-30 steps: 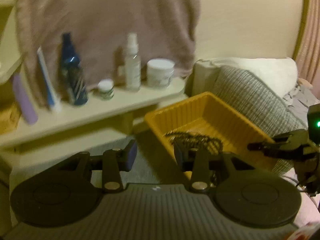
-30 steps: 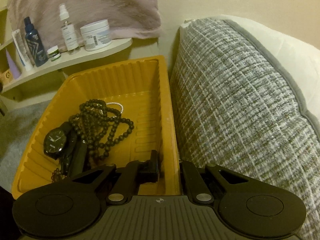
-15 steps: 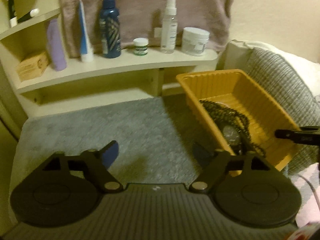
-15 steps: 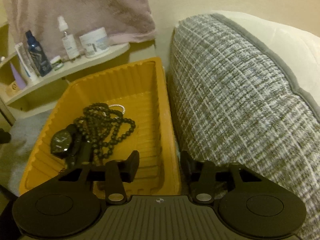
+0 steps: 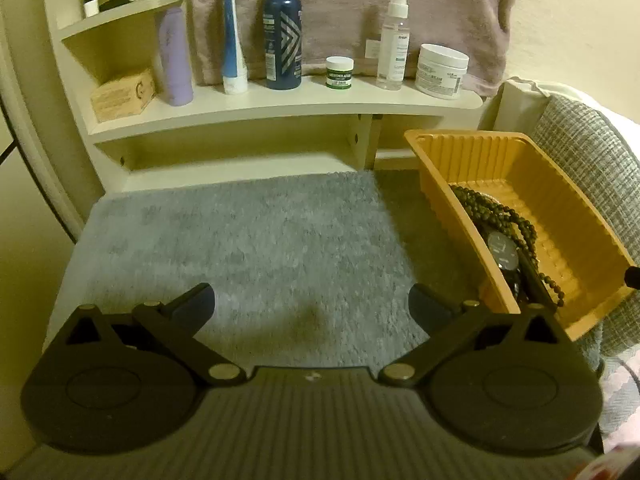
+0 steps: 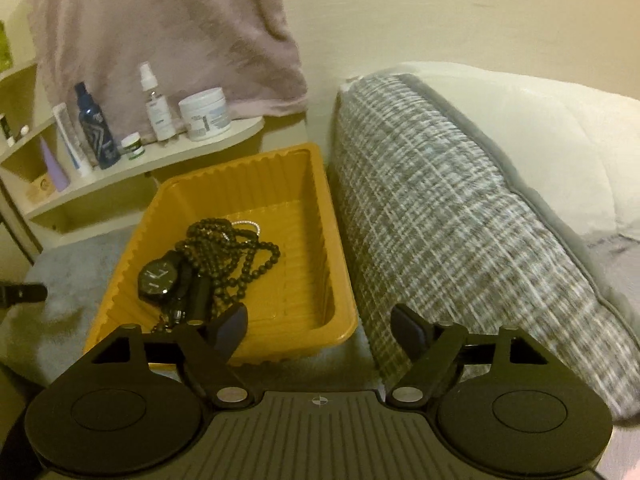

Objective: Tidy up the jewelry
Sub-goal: 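Lower the orange tray onto the grey mat with the right tool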

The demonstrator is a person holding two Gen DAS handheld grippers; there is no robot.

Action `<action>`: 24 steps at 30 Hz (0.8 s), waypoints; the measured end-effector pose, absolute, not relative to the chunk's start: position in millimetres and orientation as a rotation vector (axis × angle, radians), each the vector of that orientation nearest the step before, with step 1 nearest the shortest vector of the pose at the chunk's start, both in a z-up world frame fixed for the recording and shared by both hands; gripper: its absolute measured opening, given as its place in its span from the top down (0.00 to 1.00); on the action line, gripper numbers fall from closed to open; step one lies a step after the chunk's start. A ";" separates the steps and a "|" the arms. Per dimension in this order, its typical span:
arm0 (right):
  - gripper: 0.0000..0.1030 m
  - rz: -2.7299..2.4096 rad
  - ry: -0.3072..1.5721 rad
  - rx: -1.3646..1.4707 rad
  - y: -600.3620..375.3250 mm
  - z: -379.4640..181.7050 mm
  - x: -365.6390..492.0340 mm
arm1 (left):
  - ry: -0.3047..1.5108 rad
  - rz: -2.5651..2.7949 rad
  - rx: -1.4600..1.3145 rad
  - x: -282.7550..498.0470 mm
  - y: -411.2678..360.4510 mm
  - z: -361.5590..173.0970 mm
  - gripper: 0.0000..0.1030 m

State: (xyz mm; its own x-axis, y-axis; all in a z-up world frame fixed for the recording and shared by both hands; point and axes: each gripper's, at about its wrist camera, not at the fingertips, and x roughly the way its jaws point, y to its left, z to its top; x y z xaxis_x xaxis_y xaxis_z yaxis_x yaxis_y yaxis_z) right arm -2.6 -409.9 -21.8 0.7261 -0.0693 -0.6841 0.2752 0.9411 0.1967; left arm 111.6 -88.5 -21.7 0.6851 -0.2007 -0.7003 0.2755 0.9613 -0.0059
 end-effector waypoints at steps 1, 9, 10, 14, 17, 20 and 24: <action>0.22 -0.199 0.739 0.300 -407.4 -19.0 -3.3 | 0.770 -0.267 0.100 108.7 -87.4 -21.3 0.01; 0.20 -0.222 0.765 0.356 -387.2 -1.1 -5.1 | 0.754 -0.246 0.052 79.7 -75.0 -12.9 0.01; 0.20 -0.215 0.769 0.355 -382.9 0.0 -4.9 | 0.751 -0.247 0.042 75.8 -73.6 -11.3 0.01; 0.20 -0.178 0.786 0.333 -361.9 4.9 -6.7 | 0.744 -0.254 0.016 55.4 -70.2 -5.7 0.01; 0.19 -0.136 0.806 0.306 -342.0 6.0 -9.2 | 0.752 -0.257 -0.001 42.2 -68.3 -5.0 0.01; 0.19 -0.104 0.820 0.282 -325.7 5.4 -12.5 | 0.758 -0.262 -0.005 31.3 -66.1 -5.1 0.01; 0.19 -0.073 0.836 0.245 -306.1 6.3 -16.2 | 0.754 -0.259 0.006 17.4 -63.9 -3.4 0.01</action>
State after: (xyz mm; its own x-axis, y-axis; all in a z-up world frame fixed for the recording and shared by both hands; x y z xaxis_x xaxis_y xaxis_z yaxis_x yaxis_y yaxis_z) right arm -16.2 -306.1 6.3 0.6699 0.0318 -0.7417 0.1602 0.9694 0.1863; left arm 17.4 -63.9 -3.4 0.6984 -0.2300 -0.6777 0.2342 0.9683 -0.0872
